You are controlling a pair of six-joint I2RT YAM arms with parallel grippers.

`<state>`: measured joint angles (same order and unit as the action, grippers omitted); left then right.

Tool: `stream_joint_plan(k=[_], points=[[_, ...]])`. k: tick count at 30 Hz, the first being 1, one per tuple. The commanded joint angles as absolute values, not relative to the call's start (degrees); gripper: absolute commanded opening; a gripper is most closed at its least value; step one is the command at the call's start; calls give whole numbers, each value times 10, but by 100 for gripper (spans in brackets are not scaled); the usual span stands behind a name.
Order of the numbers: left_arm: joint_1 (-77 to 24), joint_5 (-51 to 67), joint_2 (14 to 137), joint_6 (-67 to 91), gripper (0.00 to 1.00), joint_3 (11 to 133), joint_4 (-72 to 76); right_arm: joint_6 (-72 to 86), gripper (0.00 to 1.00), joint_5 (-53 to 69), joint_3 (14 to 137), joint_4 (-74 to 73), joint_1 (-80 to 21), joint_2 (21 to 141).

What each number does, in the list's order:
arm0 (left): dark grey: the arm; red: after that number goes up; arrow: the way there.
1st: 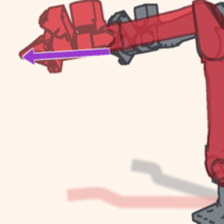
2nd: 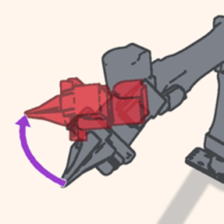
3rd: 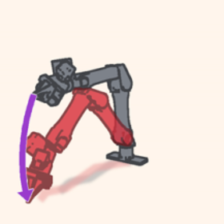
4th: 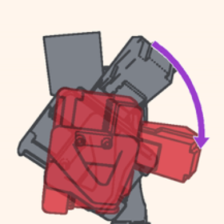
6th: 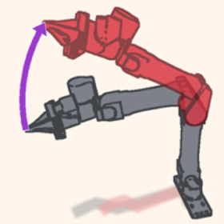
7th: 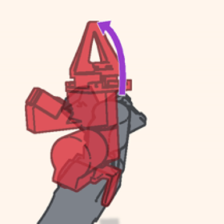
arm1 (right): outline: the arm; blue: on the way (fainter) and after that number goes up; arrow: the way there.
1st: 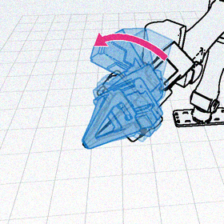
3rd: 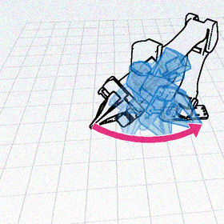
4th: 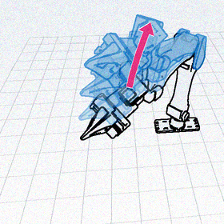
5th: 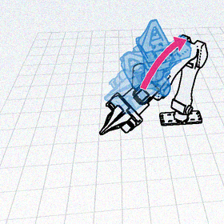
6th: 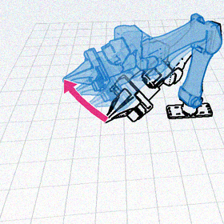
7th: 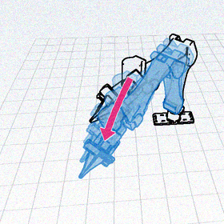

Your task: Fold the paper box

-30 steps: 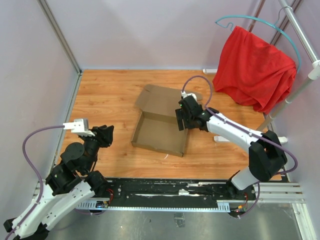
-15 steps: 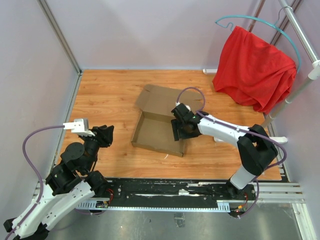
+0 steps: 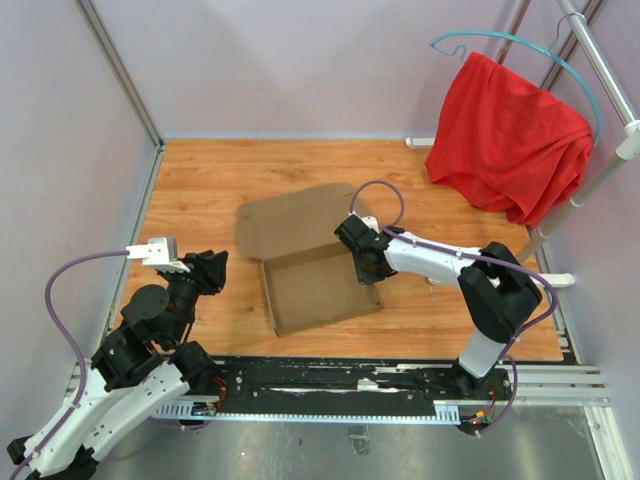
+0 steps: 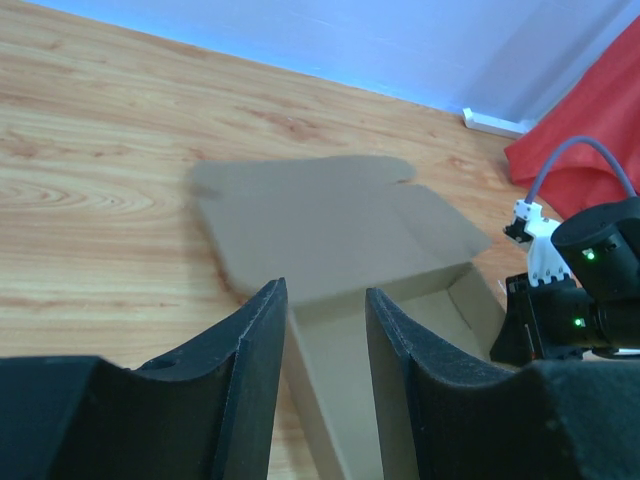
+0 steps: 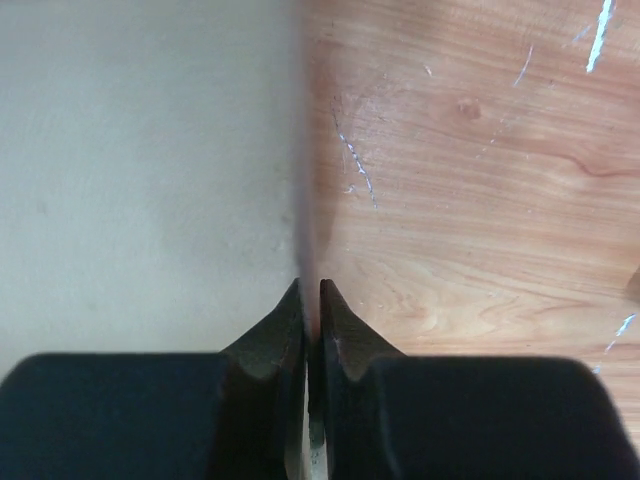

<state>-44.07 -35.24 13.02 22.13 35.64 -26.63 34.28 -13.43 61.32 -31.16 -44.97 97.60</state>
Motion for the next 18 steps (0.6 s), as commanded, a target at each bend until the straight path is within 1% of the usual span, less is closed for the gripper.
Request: stream_joint_plan(k=[1, 3, 5, 8, 12, 15, 18], points=[[-444, -351, 126, 216, 43, 353, -249, 293, 6, -190, 639, -315, -453, 973], [-444, -352, 126, 217, 43, 352, -249, 272, 6, -212, 652, -315, -450, 975], [-444, -351, 127, 217, 43, 352, -249, 272, 7, -199, 664, -320, -439, 978], [-444, -352, 130, 216, 43, 352, -250, 302, 6, -158, 664, -309, -423, 978], [-444, -354, 135, 217, 43, 352, -251, 355, 1, -135, 655, -287, -405, 979], [-444, -354, 138, 218, 43, 352, -252, 377, 1, -144, 662, -288, -401, 986], [-444, -354, 146, 222, 43, 353, -253, 391, 2, -117, 642, -261, -389, 986]])
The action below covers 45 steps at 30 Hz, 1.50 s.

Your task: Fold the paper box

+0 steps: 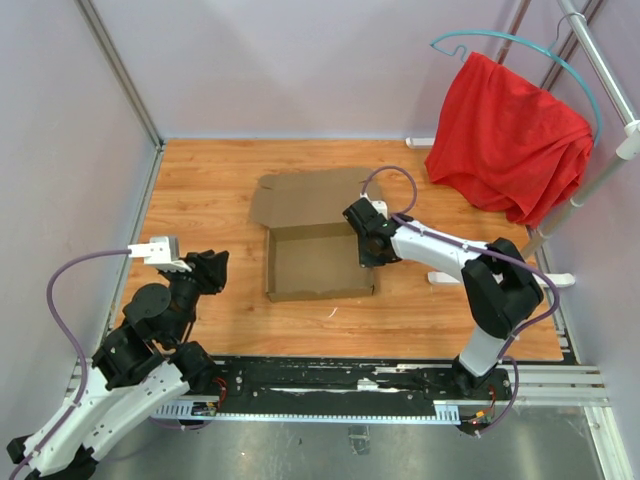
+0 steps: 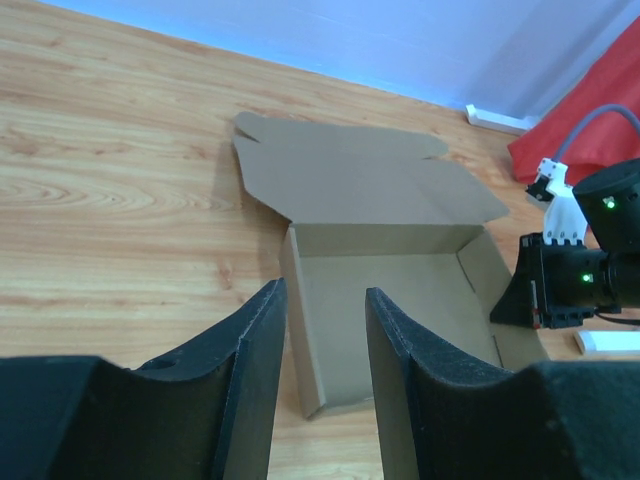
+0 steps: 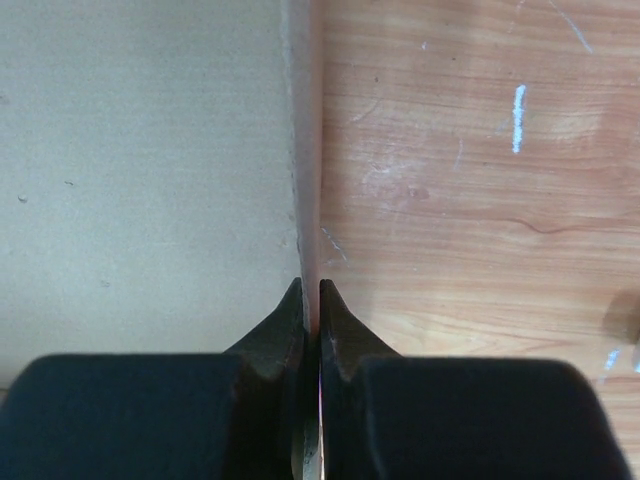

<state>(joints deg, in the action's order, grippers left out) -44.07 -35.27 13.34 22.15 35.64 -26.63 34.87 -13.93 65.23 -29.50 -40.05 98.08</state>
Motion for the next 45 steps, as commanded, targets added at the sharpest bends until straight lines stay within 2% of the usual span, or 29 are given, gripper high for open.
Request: stream_joint_plan(k=[1, 2, 4, 5, 9, 14, 16, 18, 20, 24, 29, 31, 36, 39, 45], points=[[-444, -354, 150, 225, 43, 353, -254, 392, 5, -109, 640, -258, -386, 987], [-444, -354, 154, 229, 43, 354, -256, 388, 14, -104, 639, -258, -386, 986], [-444, -351, 163, 231, 44, 355, -256, 375, 38, -90, 636, -258, -386, 980], [-444, -351, 172, 230, 44, 356, -256, 369, 45, -90, 633, -258, -386, 969], [-444, -364, 207, 220, 45, 368, -249, 341, 57, -114, 639, -276, -381, 917], [-444, -375, 288, 228, 51, 404, -230, 296, 60, -91, 697, -301, -306, 889], [-443, -378, 344, 242, 61, 439, -231, 263, 60, -35, 732, -291, -259, 904], [-436, -357, 409, 244, 65, 485, -229, 236, 60, 28, 779, -290, -213, 937], [-389, -281, 473, 247, 67, 532, -222, 224, 61, 74, 840, -301, -178, 979], [-242, -51, 591, 279, 68, 589, -183, 206, 63, 135, 934, -328, -144, 1069], [-153, 4, 709, 300, 69, 623, -161, 190, 70, 191, 1030, -383, -137, 1190], [-117, 28, 762, 319, 72, 630, -163, 198, 71, 186, 1030, -380, -136, 1207], [-45, 101, 838, 357, 73, 610, -136, 212, 72, 204, 993, -337, -135, 1207], [-35, 128, 853, 369, 73, 574, -78, 210, 72, 208, 990, -337, -132, 1211], [-35, 123, 894, 358, 71, 569, -64, 197, 69, 230, 1008, -341, -131, 1226]])
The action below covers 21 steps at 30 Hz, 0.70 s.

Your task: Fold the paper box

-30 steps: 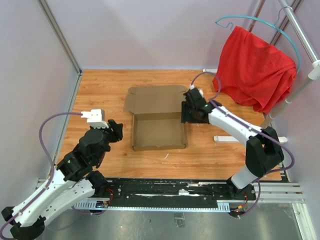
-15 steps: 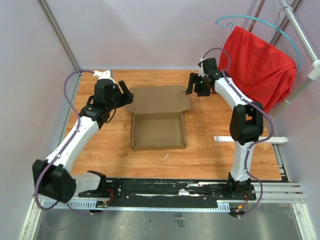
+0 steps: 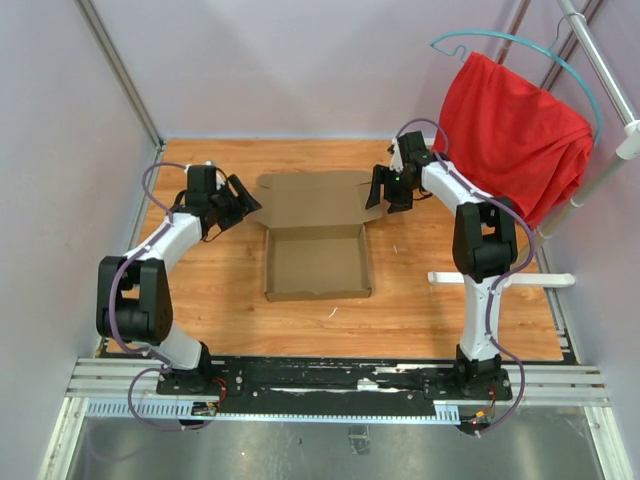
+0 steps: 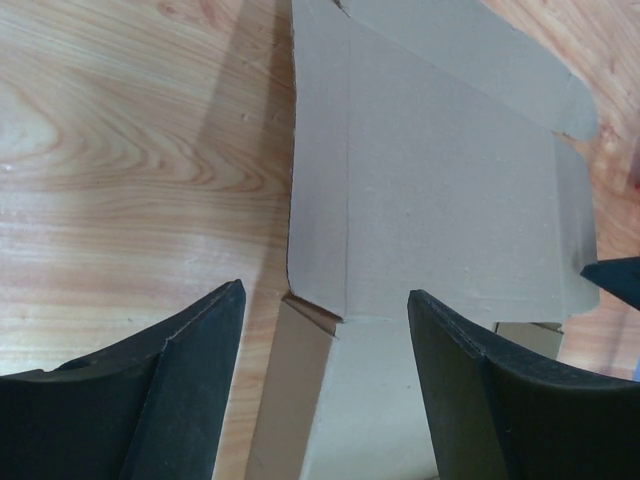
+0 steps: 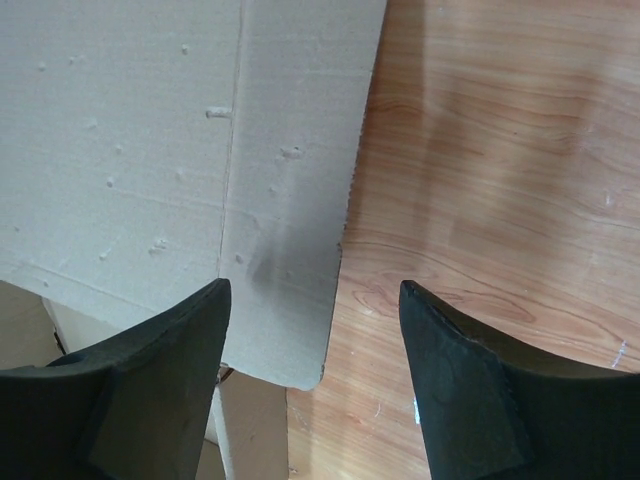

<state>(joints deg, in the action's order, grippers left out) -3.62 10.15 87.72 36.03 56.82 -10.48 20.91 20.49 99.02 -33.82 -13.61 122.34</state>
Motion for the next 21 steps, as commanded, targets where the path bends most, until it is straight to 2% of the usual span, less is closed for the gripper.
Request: stream_joint_plan(k=[1, 9, 15, 21], points=[[-35, 116, 900, 351, 71, 573, -66, 193, 68, 232, 1020, -346, -132, 1231], [-35, 93, 963, 315, 70, 635, -107, 184, 56, 244, 1058, -361, -137, 1258], [-35, 84, 990, 302, 69, 666, -121, 179, 51, 230, 1093, -390, -144, 1279], [-35, 100, 1026, 295, 60, 699, -134, 172, 48, 225, 1096, -390, -157, 1279]])
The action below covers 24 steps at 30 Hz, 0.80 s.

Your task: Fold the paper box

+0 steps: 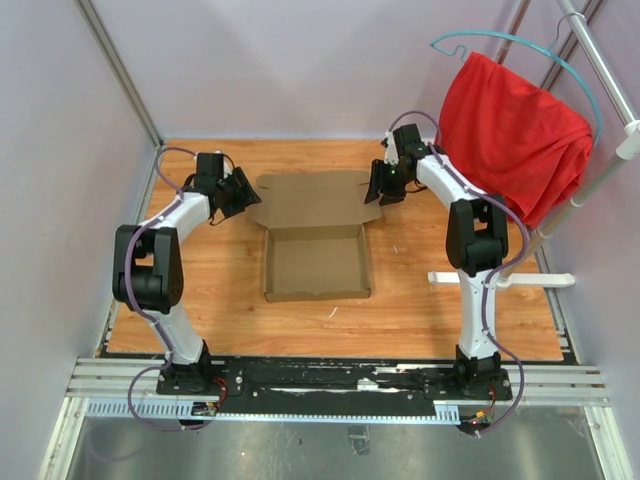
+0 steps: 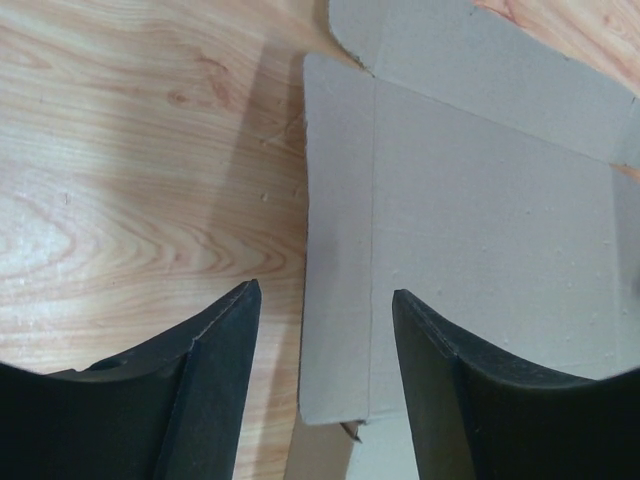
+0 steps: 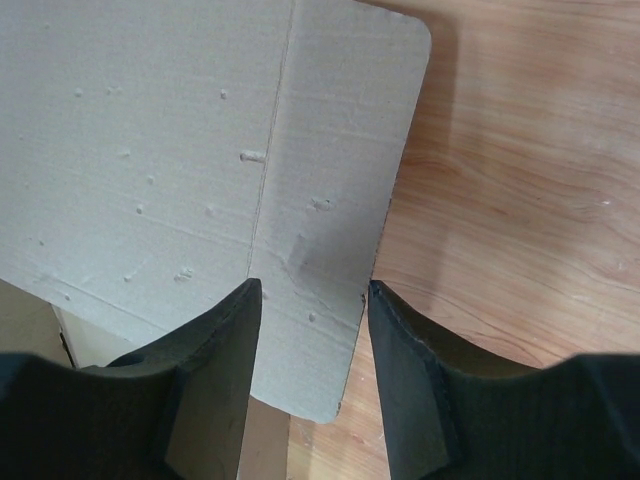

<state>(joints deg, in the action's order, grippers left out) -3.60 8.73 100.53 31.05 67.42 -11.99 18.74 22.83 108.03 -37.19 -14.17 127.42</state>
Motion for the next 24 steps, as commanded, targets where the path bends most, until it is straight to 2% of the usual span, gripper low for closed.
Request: stream_joint_plan(k=[1, 24], points=[[-35, 102, 1029, 294, 60, 701, -134, 171, 47, 224, 1096, -389, -159, 1278], [-36, 134, 1052, 286, 52, 714, -135, 157, 45, 160, 1102, -394, -217, 1223]])
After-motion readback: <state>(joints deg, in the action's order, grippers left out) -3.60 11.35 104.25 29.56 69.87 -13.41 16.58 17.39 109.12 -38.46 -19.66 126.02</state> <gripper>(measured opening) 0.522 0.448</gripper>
